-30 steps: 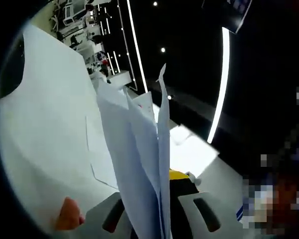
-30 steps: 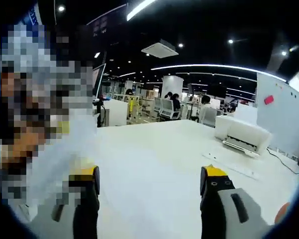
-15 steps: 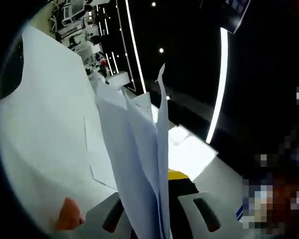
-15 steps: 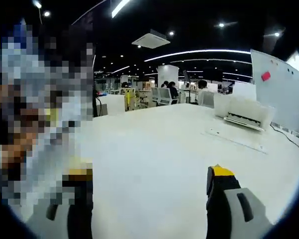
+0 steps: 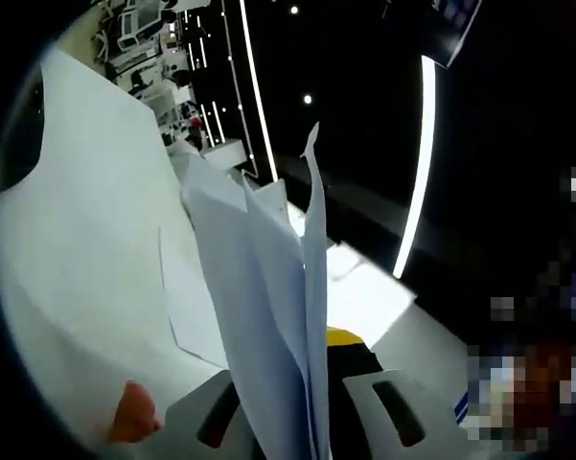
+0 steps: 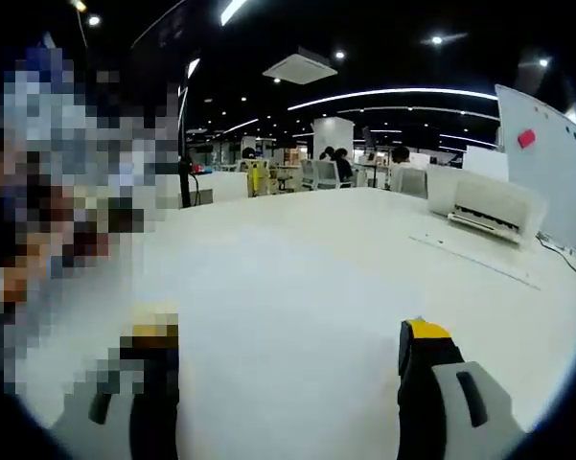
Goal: Organize the stack of printing papers by aligning and flattening the scattered papers on the table
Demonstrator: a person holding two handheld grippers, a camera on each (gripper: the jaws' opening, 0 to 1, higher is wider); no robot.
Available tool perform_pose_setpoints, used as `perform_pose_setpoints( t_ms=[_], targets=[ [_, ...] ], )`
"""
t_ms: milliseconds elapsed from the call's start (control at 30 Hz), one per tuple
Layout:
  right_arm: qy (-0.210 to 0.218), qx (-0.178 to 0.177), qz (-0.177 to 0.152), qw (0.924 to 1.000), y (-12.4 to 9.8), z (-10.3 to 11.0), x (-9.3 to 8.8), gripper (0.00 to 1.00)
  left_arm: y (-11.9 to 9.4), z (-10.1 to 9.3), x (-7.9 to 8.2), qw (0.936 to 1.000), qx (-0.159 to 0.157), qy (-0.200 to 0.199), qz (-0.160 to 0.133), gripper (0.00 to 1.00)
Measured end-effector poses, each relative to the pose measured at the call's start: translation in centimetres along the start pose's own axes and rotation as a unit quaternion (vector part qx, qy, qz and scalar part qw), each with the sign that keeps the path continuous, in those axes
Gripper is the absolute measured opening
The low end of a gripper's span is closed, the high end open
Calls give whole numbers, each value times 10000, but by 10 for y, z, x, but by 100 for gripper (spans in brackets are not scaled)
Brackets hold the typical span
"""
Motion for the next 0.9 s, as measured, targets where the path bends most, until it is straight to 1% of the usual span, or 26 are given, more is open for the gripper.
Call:
perform_pose_setpoints(
  t_ms=[100,133,267,400,467,533,600,633,767,900],
  targets=[
    [96,63,26,9999,2,1,-4,90,0,0,0,10000,-9,3,1,6],
    [88,81,102,9999,4,3,-6,90,0,0,0,10000,-7,5,1,6],
    [52,40,-19,10000,6,5,-8,90,0,-1,-1,10000,-2,7,2,6],
    [79,27,-363,9993,8,7,-5,90,0,-1,-2,10000,7,13,0,6],
    [44,41,-429,9991,8,7,-4,90,0,-1,-1,10000,9,13,-1,6],
    [33,31,-772,9970,4,10,0,90,0,1,1,10000,11,13,-1,6],
    [45,15,-822,9966,4,8,0,90,-1,1,2,10000,11,14,-2,6],
    [76,-39,-835,9965,4,8,1,90,-1,2,2,10000,18,12,-2,6],
    [161,-193,-680,9974,7,6,1,90,0,1,0,10000,40,9,-10,6],
    [158,-183,-679,9974,6,7,1,90,0,0,-1,10000,53,1,-29,6]
  ],
)
Point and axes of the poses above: the point that each gripper's makers call its tool centre point, and the gripper's own axes: y roughly forward along the fingers, z roughly to its left, x roughly out of its top, the point moved 3 cm from there along -y, roughly backward along the fingers, and after that the axes turned 12 degrees about z, right-handed, at the moved point
